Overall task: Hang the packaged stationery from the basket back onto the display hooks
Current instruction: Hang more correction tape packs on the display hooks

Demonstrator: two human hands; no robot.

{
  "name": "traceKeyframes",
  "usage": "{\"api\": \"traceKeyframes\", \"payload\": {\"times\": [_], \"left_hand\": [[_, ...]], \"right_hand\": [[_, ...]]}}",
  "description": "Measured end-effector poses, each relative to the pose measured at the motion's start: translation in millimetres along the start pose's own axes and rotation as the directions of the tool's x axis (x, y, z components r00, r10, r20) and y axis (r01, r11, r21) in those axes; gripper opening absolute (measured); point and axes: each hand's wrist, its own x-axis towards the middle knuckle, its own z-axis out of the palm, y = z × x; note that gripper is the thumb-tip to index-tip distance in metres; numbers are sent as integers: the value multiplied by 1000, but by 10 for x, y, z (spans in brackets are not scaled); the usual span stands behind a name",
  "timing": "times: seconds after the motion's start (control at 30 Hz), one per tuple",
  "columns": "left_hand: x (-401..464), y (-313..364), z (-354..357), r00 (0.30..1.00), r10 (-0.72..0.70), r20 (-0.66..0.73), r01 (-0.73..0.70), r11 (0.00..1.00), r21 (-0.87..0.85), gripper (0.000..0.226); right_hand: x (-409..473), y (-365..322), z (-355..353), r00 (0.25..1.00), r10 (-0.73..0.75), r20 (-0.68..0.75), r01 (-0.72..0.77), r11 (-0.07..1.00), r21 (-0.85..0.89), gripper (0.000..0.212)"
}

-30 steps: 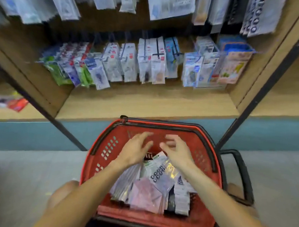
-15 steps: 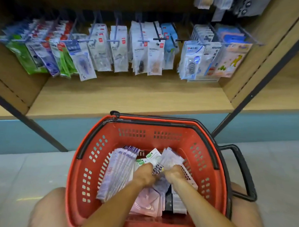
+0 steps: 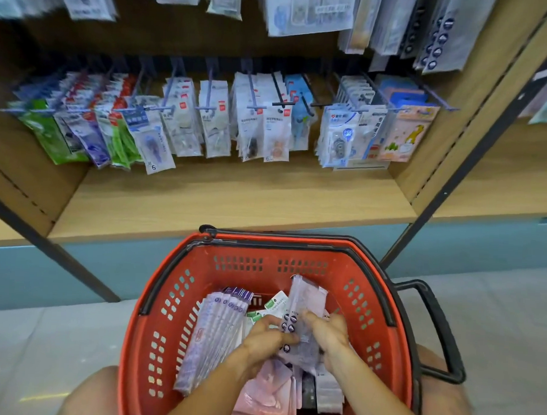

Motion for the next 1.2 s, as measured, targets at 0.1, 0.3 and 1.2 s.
{"api": "traceKeyframes", "payload": {"times": [0.1,0.3,1.2], "left_hand": [[-21,18,-4,1000,-24,-13,23,997,-70,54],[-62,64,106,998,-59,2,58,987,150,45],[-684,778,58,834,536,-133,-543,840,-17,41]], "right_hand": [[-117,-97,-116,999,9,36,-10,1000,12,74],[-108,-76,-218,988,108,111,-109,994,7,49],[-633,-1047,-543,895,-384,227,286,884,371,18]]}}
